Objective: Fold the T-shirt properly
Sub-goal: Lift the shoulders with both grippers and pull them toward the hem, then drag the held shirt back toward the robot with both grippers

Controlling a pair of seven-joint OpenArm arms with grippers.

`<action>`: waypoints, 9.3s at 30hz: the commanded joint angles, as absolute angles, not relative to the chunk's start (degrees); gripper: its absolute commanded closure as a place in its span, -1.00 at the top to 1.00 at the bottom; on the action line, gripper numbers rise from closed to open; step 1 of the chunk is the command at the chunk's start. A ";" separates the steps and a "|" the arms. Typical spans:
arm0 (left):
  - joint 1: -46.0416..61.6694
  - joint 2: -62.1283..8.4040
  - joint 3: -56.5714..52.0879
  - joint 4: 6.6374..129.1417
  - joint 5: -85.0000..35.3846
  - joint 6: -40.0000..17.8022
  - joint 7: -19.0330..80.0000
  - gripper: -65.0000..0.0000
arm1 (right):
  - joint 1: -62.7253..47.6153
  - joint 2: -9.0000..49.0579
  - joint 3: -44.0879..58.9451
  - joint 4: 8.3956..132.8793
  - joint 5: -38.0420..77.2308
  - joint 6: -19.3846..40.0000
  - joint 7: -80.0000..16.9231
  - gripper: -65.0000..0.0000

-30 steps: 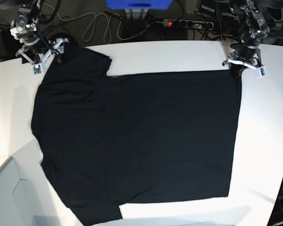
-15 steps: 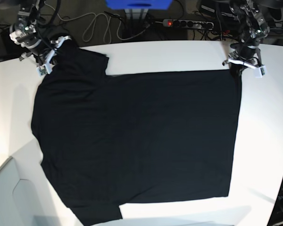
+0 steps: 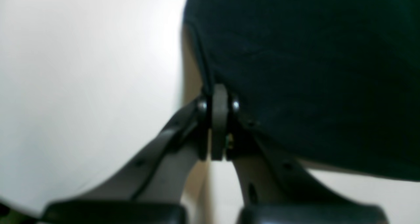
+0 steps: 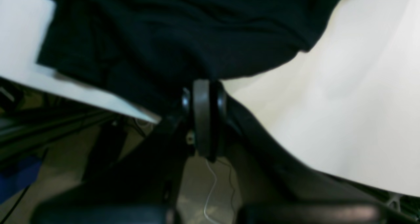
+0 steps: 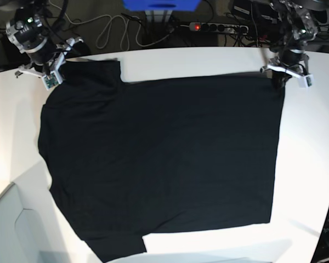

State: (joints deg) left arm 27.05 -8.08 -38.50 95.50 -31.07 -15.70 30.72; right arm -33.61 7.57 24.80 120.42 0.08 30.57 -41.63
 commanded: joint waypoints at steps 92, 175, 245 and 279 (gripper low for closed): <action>-13.85 -14.46 -33.71 71.25 -23.08 -15.69 30.11 -1.00 | 23.52 14.81 16.13 74.15 -3.47 37.67 -38.90 -0.79; -5.93 -13.23 -38.99 64.75 -23.25 -15.87 29.58 -1.00 | 13.41 18.15 27.47 64.84 -3.21 37.85 -37.49 -0.98; 21.93 -9.01 -43.91 90.15 -23.69 -16.31 41.01 -0.93 | -17.19 19.38 32.84 103.60 -3.56 40.00 -53.49 -0.99; 24.92 -3.65 -50.95 109.67 -23.69 -16.22 41.01 -0.01 | -21.23 18.24 38.46 108.53 -3.47 40.00 -53.93 0.30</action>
State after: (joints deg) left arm 24.88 -3.05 -50.63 108.73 -23.11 -16.29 42.06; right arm -21.58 17.74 38.26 107.50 -4.21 39.20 -54.83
